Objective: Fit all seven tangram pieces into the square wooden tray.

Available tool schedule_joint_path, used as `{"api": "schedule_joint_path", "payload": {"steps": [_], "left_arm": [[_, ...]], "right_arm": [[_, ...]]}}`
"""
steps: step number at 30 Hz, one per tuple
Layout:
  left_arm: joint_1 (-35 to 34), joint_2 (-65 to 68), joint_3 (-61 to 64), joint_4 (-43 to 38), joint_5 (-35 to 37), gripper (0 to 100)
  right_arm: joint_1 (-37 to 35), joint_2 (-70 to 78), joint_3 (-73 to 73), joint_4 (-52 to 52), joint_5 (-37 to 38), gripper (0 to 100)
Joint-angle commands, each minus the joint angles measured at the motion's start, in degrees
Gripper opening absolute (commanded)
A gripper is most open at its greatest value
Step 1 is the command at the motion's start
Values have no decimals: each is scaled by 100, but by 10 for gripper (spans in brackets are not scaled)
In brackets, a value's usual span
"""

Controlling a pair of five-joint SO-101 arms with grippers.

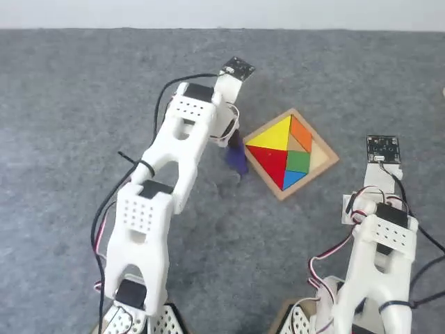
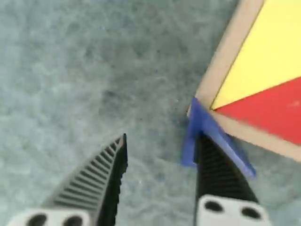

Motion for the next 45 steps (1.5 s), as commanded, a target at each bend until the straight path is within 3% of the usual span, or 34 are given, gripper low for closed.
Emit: {"api": "schedule_joint_path", "payload": {"steps": [1,9,19,23,33,40,45], "left_arm": [[18,185,-681,615,-88,226],[484,-9,-1253,1011,-44,264],[211,923,-1209,747,-88,264],[246,1029,-1455,1204,-404,260],[325,1152,-1481,1688,-545,55],[281,818,-1552,1943,-738,31],[193,-255,-1429,1987,-703,14]], "right_arm": [[-57,-110,-26,-101,70,9],[-31,-110,-26,-101,70,9],[-31,-110,-26,-101,70,9],[-48,-110,-26,-101,70,9],[-31,-110,-26,-101,70,9],[-31,-110,-26,-101,70,9],[-40,-110,-26,-101,70,9]]}}
